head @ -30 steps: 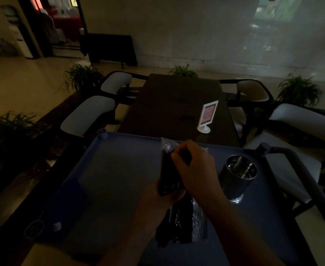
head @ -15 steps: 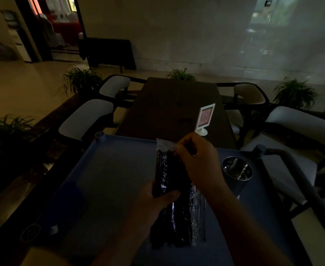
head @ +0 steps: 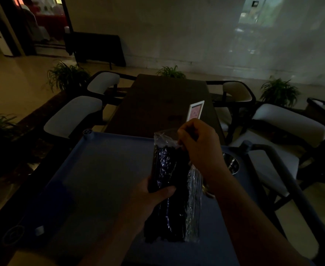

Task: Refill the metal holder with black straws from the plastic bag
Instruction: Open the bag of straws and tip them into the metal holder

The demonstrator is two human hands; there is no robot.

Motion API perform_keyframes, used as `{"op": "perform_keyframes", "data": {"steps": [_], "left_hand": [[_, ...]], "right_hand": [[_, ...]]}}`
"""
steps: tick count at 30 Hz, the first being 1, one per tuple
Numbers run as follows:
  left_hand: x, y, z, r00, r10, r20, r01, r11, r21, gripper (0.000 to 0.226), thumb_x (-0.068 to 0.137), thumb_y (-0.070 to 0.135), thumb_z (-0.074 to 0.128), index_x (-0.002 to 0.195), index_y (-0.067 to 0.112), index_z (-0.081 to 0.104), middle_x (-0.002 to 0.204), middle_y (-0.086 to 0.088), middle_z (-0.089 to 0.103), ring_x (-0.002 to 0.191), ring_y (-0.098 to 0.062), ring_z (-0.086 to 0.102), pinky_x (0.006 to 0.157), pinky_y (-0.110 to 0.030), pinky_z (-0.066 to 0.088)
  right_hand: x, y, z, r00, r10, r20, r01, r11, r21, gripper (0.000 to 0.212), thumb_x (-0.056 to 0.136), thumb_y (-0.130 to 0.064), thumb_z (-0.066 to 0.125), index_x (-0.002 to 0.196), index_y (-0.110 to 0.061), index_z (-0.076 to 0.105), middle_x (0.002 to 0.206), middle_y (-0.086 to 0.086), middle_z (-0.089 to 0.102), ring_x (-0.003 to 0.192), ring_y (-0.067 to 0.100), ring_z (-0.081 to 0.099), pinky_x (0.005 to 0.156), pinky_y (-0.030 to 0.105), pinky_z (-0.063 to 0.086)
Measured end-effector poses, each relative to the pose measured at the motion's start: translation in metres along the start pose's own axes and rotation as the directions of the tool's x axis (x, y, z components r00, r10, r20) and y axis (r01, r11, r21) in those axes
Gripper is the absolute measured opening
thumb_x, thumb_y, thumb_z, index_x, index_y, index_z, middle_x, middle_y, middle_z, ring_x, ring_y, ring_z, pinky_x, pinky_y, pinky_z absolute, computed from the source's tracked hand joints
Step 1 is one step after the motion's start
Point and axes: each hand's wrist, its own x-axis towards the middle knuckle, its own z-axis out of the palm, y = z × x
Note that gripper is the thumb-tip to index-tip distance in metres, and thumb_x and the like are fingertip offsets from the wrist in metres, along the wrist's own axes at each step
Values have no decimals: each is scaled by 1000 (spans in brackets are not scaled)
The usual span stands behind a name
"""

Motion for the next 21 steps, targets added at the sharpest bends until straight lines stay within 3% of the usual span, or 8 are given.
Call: {"op": "perform_keyframes", "data": {"steps": [4,8,13,18,21], "left_hand": [[2,-1,-1,1000,-6,10,6,1000,-4,36,61,31,87,95,35,73,101,3,78,92,-18,74,70,-26,59],[3,-2,-2,1000,-14,24,14,1000,1,43,60,34,88,99,32,71,103,1,77,94,-19,74,70,-27,60],[5,-3,1,1000,-8,13,8,1000,22,57,63,32,88,113,21,66,104,-1,77,95,-20,74,76,-34,60],[5,0,2,999,9,36,-11,999,53,44,66,30,83,107,25,68,104,-1,77,95,-21,74,81,-39,60],[5,2,4,999,10,45,-12,999,34,54,67,29,86,116,20,65,109,-4,75,98,-23,73,85,-43,58]], "right_hand": [[8,3,-4,998,-61,3,61,997,-45,21,92,-16,61,79,-32,57,74,-7,65,64,-1,64,57,10,50],[14,7,-5,997,-75,14,76,993,-87,26,94,-18,58,78,-38,51,73,-7,62,66,-4,63,56,7,48],[19,10,-8,997,-75,9,75,984,-162,24,98,-23,51,79,-37,44,73,-1,62,63,7,63,53,22,56],[26,9,-10,989,-149,12,148,964,-223,12,99,-23,48,88,-27,45,65,-6,58,55,-6,56,47,8,42],[31,12,-12,984,-176,15,173,948,-267,5,98,-26,48,93,-25,46,71,-8,58,54,-4,54,45,8,40]]}}
